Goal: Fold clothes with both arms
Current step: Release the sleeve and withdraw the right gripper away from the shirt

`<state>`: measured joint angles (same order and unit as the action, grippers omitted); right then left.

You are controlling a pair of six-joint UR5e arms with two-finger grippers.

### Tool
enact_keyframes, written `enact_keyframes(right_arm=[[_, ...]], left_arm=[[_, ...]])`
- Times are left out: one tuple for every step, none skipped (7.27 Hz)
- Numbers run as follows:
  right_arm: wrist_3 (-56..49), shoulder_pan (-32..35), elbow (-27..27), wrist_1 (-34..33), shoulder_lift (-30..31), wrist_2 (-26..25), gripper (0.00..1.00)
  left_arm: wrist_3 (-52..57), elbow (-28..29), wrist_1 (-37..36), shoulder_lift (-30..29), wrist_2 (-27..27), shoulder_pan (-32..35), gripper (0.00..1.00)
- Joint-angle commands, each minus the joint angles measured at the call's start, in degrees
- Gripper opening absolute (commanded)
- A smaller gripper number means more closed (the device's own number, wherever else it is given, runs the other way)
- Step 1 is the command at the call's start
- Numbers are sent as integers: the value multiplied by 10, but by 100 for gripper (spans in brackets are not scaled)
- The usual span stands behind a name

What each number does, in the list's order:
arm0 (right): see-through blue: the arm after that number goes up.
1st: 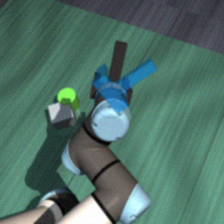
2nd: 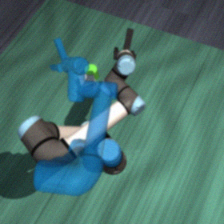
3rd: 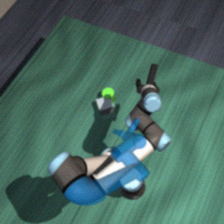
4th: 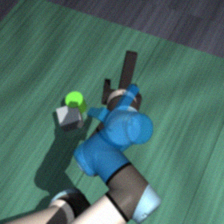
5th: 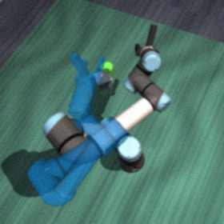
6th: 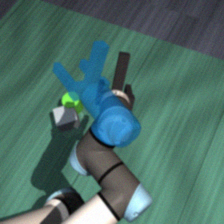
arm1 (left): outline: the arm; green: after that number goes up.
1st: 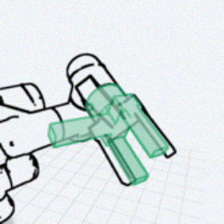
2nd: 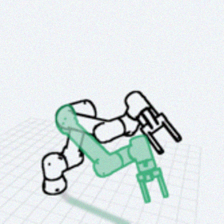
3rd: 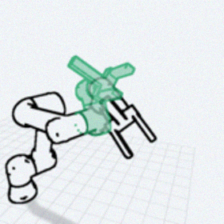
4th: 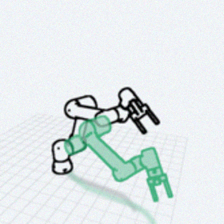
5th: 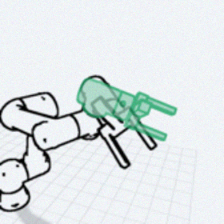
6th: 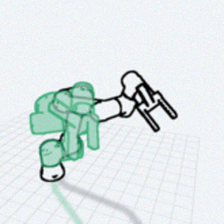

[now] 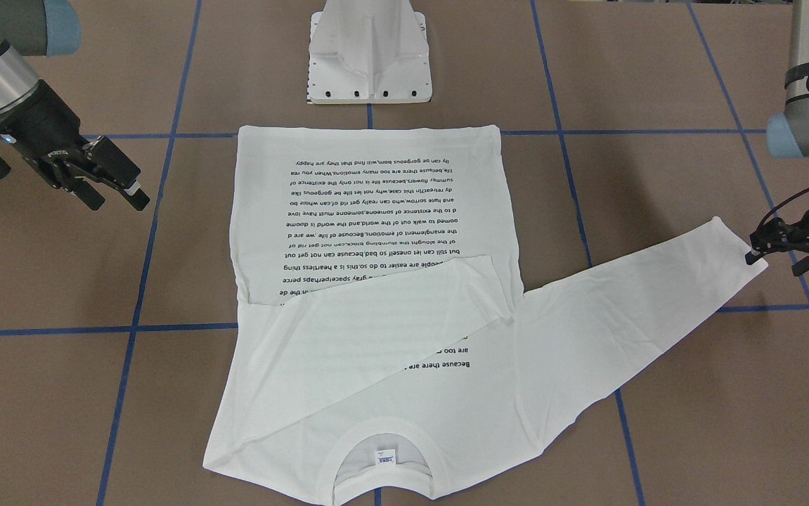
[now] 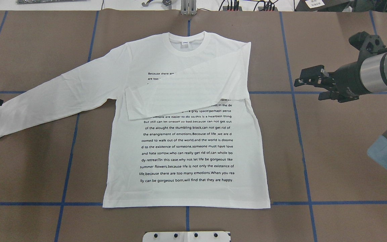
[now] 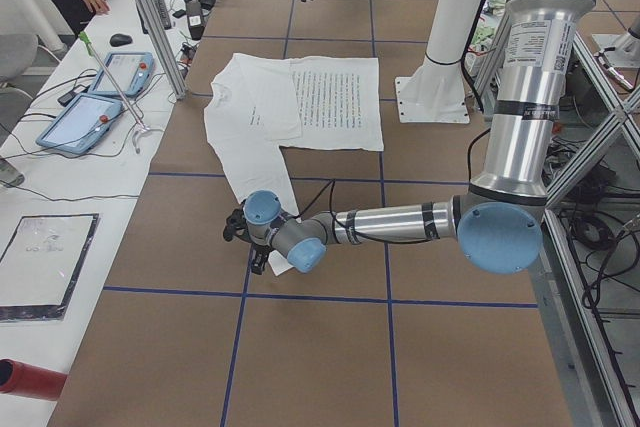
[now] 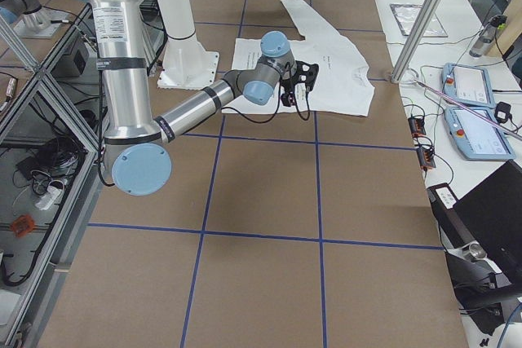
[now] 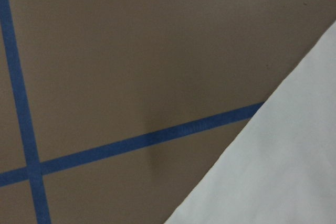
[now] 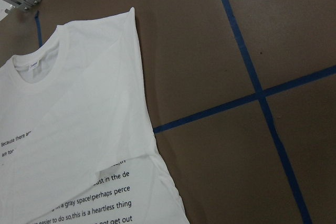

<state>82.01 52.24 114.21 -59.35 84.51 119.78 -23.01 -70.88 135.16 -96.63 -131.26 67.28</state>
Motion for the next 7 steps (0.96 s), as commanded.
enact_keyframes(right_arm=[[0,-1,-8,0,-3,-1,99],[0,-1,-8,0,-4,-1,99],[0,-1,-8,0,-5,-1,99],[0,-1,-7,1,-4,-1,99],[1,-1,-7,1,-5,-1,99],[1,0,-4,1,-2,-1,99],[1,0,-5,1,-1,-2,99]], left_arm=[[0,11,-1,2,1,-4,79],[0,11,0,8,-3,-4,78],[4,11,0,20,-3,-4,77],[2,9,0,23,-5,-4,77],[2,9,0,24,-5,-4,76],[-1,9,0,23,-6,-5,75],[-1,9,0,23,-6,-7,75]])
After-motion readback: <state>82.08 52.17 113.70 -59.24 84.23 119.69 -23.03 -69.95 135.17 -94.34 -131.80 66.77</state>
